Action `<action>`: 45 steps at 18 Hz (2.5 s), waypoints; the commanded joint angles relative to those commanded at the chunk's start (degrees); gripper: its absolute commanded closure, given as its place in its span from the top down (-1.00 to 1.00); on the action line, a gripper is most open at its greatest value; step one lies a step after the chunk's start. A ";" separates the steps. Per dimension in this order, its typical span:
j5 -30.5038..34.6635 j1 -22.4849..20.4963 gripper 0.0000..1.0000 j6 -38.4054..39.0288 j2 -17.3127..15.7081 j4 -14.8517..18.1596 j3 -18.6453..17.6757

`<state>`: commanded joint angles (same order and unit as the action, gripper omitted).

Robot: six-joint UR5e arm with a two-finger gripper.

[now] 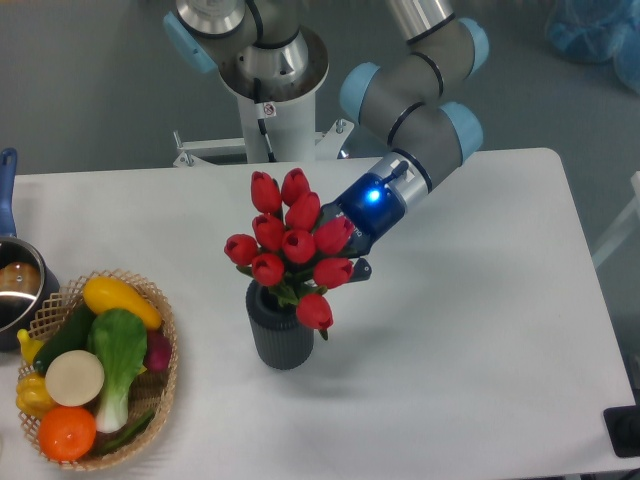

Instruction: Insert the flowers into the vase

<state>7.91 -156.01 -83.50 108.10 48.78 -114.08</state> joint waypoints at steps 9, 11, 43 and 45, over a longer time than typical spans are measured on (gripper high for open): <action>0.00 0.09 -0.71 -0.35 0.44 -0.09 -1.05; 0.00 0.09 -0.71 -0.35 0.44 0.00 -1.14; 1.05 -1.93 1.00 -0.26 -1.84 0.00 -0.97; 1.14 -2.11 1.00 -0.35 -2.81 -0.18 -0.97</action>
<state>9.05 -158.12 -83.85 105.30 48.60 -115.05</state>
